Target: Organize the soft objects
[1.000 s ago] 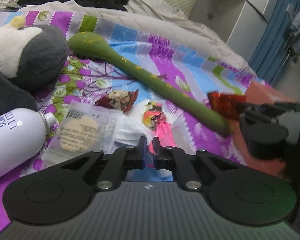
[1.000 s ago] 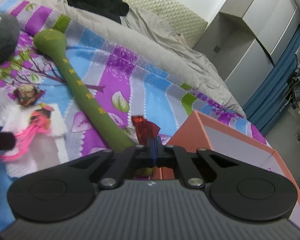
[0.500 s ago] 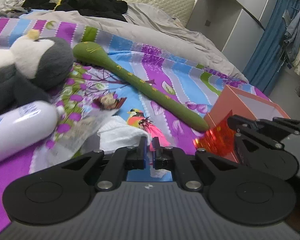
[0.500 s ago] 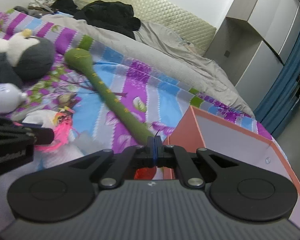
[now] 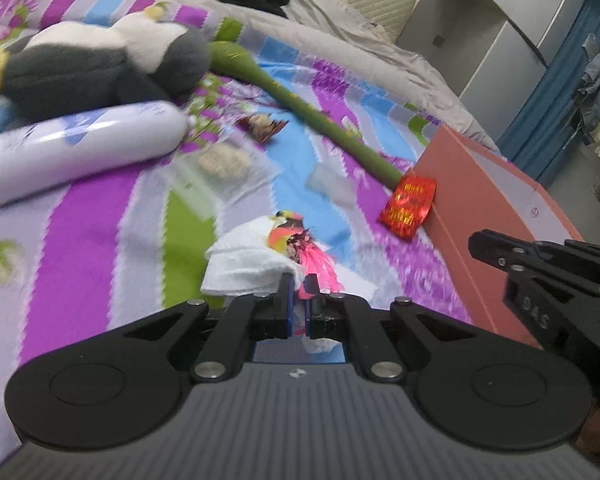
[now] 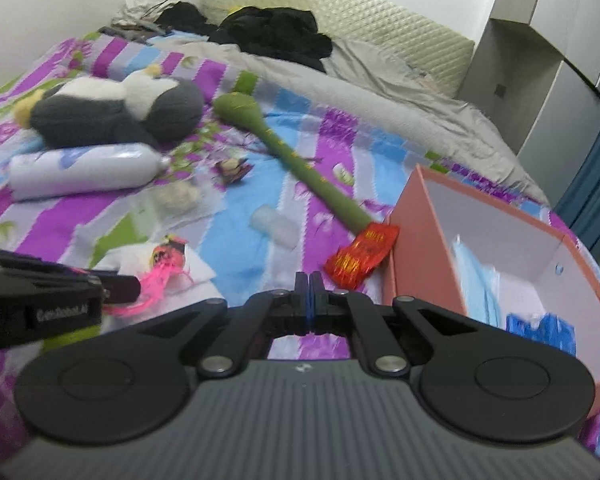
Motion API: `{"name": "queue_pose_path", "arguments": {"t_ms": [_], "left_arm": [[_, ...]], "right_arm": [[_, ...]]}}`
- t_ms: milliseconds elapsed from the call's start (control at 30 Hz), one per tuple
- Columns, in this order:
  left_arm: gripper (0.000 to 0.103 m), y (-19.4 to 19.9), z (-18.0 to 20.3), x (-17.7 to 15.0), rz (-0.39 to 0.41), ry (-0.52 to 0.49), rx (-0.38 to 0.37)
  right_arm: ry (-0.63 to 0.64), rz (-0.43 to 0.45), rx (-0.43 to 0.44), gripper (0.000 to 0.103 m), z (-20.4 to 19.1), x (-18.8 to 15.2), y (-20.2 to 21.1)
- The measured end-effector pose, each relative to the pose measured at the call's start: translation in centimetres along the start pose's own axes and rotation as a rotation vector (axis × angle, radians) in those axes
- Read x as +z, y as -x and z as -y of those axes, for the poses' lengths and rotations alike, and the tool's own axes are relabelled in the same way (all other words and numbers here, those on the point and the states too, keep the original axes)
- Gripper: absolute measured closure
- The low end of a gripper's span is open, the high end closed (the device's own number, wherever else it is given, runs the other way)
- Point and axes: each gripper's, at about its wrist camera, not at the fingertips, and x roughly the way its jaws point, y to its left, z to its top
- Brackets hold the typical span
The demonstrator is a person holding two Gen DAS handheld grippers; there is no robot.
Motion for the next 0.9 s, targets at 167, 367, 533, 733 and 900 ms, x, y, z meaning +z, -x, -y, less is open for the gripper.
{"name": "queue_pose_path", "arguments": {"t_ms": [167,367,533,733,900], "left_arm": [[0.096,1.7,-1.4,-1.9,-0.044,0.023,0.013],[0.044,3.2,-2.6,-3.0,-0.048,0.053,0.031],[0.044,4.5,-2.8,-2.2,0.008,0.068,0.003],[0.045,2.6,-2.4,-0.9,0.014,0.072,-0.041],[0.045,-0.9,-2.6,0.0,-0.021,0.123,-0.055]], "right_arm": [[-0.046,-0.041,0.034,0.100,-0.2,-2.3,1.0],[-0.120,0.012,-0.013,0.097,0.6,-2.7,0.5],[-0.181,0.007,-0.018,0.096,1.7,-2.3,-1.8],[-0.204,-0.003,-0.021,0.073,2.0,-2.2,-4.9],[-0.182,-0.012,-0.082,0.064,1.8,-2.2,-7.8]]}}
